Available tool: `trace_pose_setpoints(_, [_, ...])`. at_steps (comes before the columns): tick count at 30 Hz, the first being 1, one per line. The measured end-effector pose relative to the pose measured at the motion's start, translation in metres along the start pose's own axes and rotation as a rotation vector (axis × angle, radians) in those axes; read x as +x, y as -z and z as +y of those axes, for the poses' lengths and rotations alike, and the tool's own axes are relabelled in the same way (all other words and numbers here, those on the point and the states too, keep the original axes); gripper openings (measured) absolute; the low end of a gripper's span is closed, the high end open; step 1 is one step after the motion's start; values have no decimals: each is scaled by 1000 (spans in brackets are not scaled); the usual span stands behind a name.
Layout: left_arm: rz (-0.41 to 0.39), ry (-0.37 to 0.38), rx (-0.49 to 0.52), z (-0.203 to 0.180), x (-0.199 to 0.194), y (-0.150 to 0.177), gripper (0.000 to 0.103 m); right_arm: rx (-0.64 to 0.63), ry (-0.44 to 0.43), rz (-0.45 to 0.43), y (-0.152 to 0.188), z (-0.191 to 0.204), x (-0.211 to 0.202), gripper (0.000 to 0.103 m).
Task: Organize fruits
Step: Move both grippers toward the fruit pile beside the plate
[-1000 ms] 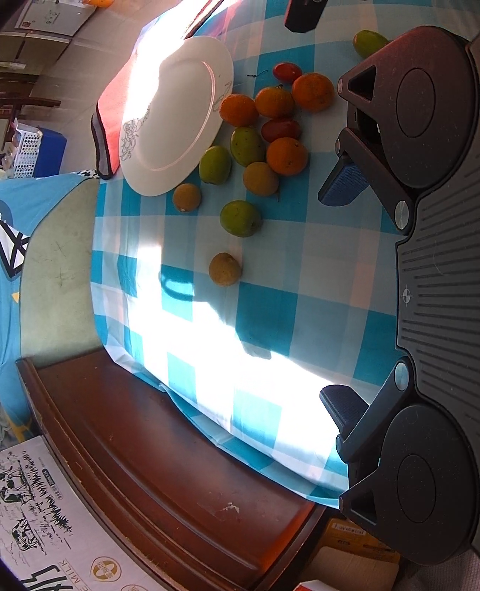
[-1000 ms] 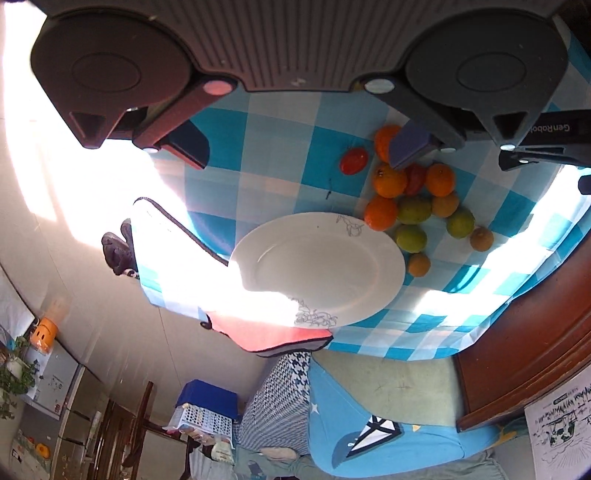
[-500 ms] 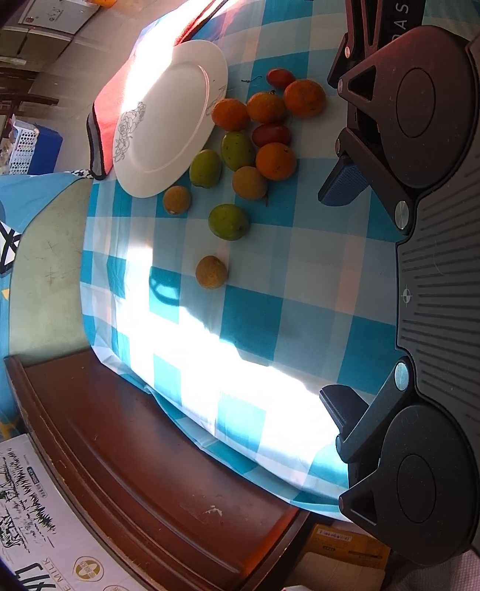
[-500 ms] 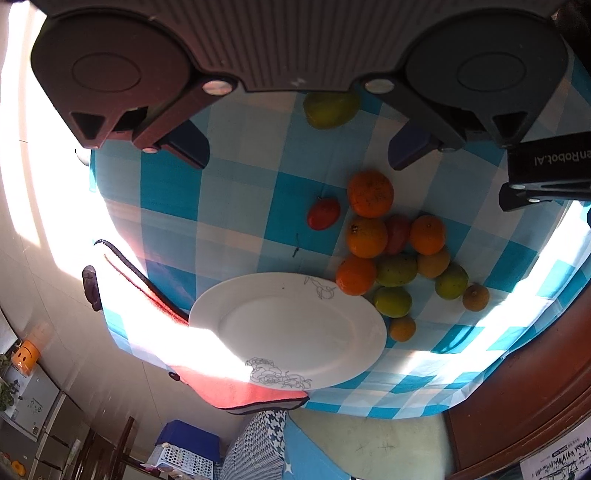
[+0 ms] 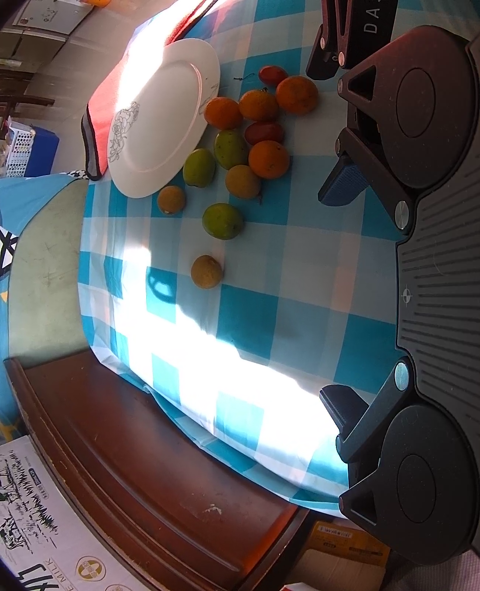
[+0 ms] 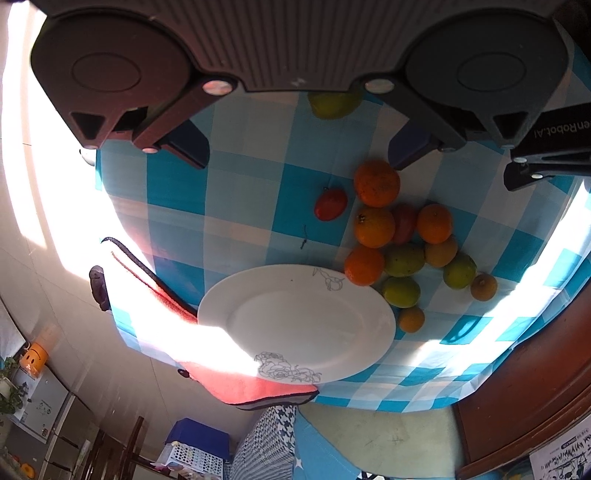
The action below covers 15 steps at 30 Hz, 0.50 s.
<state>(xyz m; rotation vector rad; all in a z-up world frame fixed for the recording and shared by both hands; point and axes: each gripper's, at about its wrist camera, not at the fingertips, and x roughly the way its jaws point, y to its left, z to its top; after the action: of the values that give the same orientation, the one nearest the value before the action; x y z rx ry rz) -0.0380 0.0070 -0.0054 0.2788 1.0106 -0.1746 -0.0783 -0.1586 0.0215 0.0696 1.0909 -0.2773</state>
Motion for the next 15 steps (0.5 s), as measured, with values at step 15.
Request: trace_pose_setpoints(15, [1, 5, 10, -3, -1, 1, 103, -8, 7, 0, 1, 1, 1, 102])
